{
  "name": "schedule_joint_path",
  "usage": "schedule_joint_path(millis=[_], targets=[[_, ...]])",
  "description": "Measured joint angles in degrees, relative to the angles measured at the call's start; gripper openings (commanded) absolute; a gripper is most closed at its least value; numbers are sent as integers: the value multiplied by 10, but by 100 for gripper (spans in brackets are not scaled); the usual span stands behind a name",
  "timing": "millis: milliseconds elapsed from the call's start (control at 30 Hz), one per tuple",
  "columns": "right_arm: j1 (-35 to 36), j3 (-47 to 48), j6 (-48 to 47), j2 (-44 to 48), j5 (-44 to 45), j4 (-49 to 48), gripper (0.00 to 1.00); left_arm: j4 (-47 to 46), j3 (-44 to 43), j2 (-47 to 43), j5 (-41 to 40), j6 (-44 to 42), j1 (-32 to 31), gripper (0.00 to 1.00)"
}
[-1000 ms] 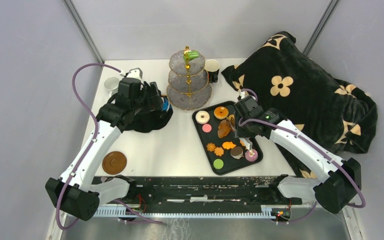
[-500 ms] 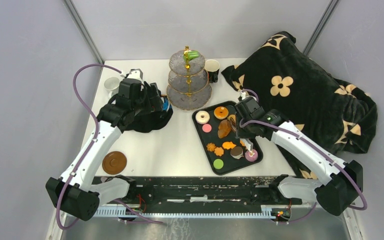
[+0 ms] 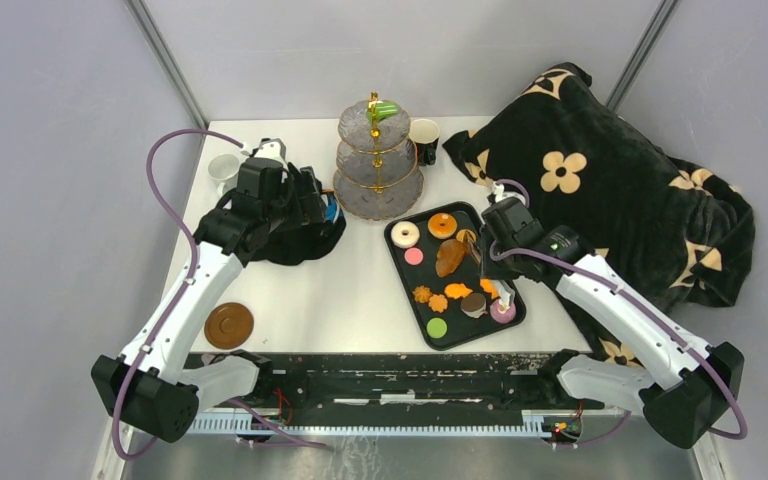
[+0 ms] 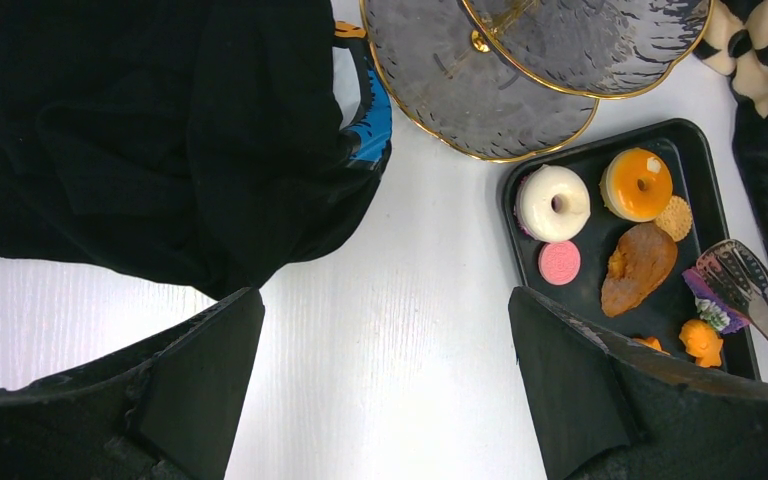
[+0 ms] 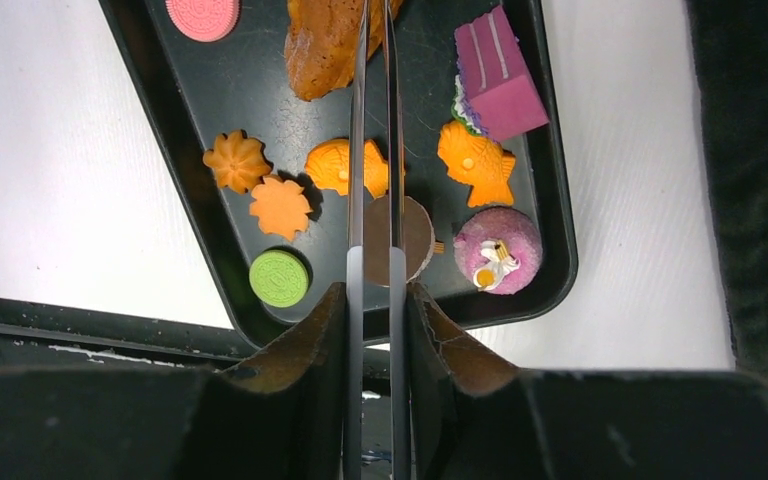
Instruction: Serve the afternoon tea
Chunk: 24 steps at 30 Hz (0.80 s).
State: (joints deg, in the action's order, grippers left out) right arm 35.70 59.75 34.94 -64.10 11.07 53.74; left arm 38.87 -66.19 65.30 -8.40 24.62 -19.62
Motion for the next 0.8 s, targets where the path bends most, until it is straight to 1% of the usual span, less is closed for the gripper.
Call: schedule_joint_path(millis=[100, 167, 400, 667, 733, 800], targets=[[0, -14, 10, 7, -1, -4, 43, 0, 0, 0, 0, 0, 0, 100], [0, -32, 19, 16, -6, -6, 48, 0, 0, 0, 1, 0, 0, 100], [0, -53, 41, 25, -20, -19, 54, 0, 0, 1, 10, 0, 0, 100], [0, -52, 43, -3, -32, -52, 55, -1, 0, 10, 11, 0, 0, 100], [0, -53, 42, -17, -34, -60, 52, -1, 0, 11, 11, 0, 0, 100], [0, -53, 41, -30, -35, -67, 44, -2, 0, 11, 11, 0, 0, 99]])
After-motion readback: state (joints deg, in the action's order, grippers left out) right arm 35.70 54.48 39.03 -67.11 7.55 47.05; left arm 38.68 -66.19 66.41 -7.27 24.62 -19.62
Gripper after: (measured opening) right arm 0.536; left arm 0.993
